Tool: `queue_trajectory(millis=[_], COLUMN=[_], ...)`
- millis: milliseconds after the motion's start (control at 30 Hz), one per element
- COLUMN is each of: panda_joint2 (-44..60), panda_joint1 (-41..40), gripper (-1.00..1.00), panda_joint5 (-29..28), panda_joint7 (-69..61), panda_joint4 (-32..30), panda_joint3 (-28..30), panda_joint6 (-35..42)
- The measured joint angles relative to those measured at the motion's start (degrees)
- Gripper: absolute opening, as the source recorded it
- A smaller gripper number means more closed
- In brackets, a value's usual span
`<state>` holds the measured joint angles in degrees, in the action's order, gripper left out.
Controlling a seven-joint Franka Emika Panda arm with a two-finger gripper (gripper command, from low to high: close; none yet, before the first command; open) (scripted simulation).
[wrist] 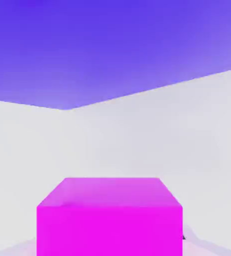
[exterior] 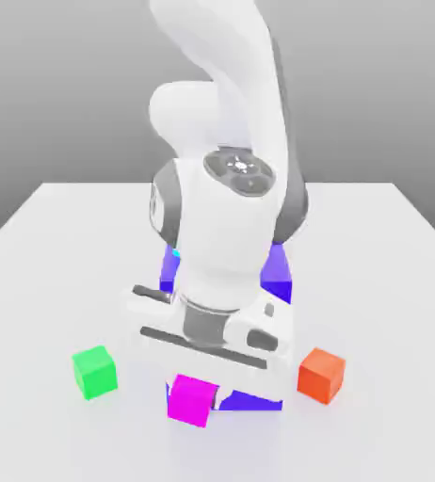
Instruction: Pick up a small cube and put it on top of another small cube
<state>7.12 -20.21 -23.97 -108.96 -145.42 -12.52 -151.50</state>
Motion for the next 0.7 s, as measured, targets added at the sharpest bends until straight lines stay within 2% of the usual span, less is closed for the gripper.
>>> queue_trajectory(millis=[300, 667, 700], panda_joint2=[-10.5, -15.5, -15.4], panda_joint1=[-9.9, -9.1, -6.3], gripper=[-1.00, -1.00, -1.00], panda_joint5=[9.3, 21.9, 21.6], panda_joint7=[-21.7, -52.8, -54.9], panda_joint4=[-5.2, -12.8, -13.5], panda_joint3=[4.5, 12.6, 15.8], panda_joint6=[-3.2, -3.2, -2.8])
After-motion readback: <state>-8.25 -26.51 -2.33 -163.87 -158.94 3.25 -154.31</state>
